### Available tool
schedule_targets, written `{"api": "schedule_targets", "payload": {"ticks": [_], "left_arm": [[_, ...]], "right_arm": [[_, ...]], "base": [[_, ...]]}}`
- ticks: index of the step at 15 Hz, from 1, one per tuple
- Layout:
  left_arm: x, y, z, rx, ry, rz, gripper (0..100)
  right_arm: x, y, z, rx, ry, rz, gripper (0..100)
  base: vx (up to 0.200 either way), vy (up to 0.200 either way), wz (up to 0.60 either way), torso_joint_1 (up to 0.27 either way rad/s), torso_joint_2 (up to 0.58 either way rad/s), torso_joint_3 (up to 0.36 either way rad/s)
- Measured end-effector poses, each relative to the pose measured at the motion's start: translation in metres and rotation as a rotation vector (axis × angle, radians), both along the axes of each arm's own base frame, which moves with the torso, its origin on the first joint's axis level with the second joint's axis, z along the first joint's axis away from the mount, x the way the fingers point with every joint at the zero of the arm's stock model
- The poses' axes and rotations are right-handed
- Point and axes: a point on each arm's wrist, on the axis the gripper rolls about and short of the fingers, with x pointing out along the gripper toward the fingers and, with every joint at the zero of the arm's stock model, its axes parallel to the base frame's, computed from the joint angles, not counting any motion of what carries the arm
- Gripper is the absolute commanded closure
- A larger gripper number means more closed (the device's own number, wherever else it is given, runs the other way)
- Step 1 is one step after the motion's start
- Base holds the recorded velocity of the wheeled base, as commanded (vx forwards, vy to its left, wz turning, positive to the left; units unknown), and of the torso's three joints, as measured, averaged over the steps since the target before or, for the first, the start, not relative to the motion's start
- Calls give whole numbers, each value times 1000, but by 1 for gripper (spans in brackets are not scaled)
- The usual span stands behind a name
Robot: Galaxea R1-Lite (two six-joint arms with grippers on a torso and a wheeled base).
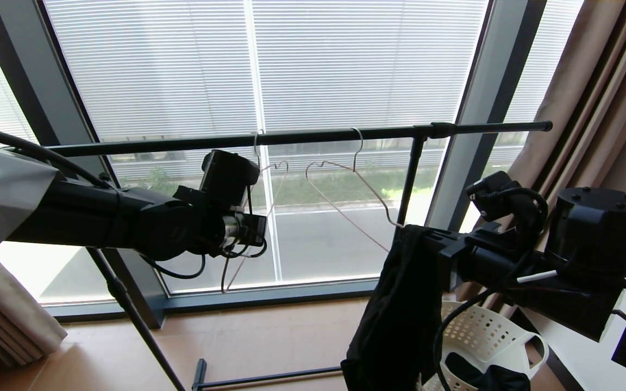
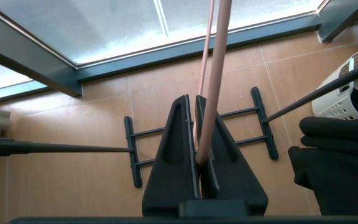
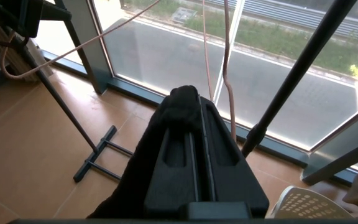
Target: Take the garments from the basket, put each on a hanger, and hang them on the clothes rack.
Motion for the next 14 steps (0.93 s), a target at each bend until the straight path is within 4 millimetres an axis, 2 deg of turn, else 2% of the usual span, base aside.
{"api": "schedule_targets", "payload": {"ticks": [3, 6, 12, 14], "left_arm": [[-6, 4, 10, -10, -19, -1, 100], [-21, 8, 22, -21, -35, -18, 100], [-59, 14, 27, -13, -23, -57, 100], [-78, 20, 28, -10, -15, -71, 100]], "right_arm": [[0, 0, 0, 0, -1, -1, 100], [0, 0, 0, 1, -1, 0, 100], [0, 0, 0, -1, 0, -1, 100], [-1, 0, 0, -2, 1, 1, 100]], "base": [[0, 0, 0, 0, 0, 0], [0, 0, 0, 0, 0, 0], [0, 0, 0, 0, 0, 0], [0, 0, 0, 0, 0, 0]]}}
